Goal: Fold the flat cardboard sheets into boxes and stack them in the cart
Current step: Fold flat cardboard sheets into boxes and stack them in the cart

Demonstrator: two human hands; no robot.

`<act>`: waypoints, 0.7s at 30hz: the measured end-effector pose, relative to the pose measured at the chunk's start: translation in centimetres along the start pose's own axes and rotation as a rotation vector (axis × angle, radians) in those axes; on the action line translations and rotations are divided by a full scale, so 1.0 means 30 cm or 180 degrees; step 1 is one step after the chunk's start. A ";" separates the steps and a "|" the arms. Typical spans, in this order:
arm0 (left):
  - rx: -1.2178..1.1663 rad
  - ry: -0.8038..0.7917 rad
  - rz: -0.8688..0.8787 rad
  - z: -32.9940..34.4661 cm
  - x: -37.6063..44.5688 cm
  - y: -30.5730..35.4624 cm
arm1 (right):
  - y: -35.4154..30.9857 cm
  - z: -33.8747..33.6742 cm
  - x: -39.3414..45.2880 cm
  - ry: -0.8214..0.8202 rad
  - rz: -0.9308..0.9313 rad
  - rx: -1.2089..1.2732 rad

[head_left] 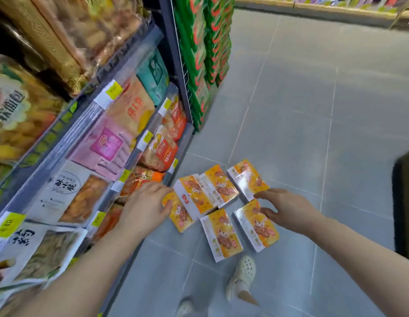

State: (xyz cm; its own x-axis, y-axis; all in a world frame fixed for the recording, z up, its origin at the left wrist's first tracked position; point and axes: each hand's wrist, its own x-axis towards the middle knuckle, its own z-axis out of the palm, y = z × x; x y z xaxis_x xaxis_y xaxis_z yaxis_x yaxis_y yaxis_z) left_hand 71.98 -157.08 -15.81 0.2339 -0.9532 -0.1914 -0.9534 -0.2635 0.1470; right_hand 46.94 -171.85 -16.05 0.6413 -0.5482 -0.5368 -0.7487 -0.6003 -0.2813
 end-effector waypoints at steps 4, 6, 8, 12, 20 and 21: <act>0.0047 -0.0024 -0.0310 0.085 0.088 -0.033 | 0.044 0.011 0.164 0.0063 -0.0089 0.0027; 0.0039 -0.0008 -0.0383 0.151 0.127 -0.064 | 0.055 0.059 0.256 0.0037 -0.0116 0.0073; -0.0016 -0.0076 -0.0372 0.218 0.167 -0.111 | 0.056 0.120 0.332 0.0010 -0.0154 0.0121; -0.0158 -0.0315 -0.0434 0.402 0.279 -0.231 | 0.045 0.293 0.485 -0.0127 -0.0087 0.0391; -0.0319 -0.0977 -0.0421 0.961 0.554 -0.509 | -0.008 0.825 0.850 -0.0372 0.0634 0.1447; -0.0329 -0.1073 -0.0408 1.049 0.592 -0.550 | -0.012 0.906 0.905 -0.0351 0.0746 0.1625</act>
State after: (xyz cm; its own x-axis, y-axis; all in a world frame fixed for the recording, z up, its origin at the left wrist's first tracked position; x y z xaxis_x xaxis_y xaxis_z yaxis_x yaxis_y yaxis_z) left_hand 85.87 -165.00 -52.17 0.2578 -0.8138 -0.5209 -0.8922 -0.4074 0.1949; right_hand 60.05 -170.68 -52.13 0.4475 -0.5522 -0.7034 -0.8726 -0.0975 -0.4786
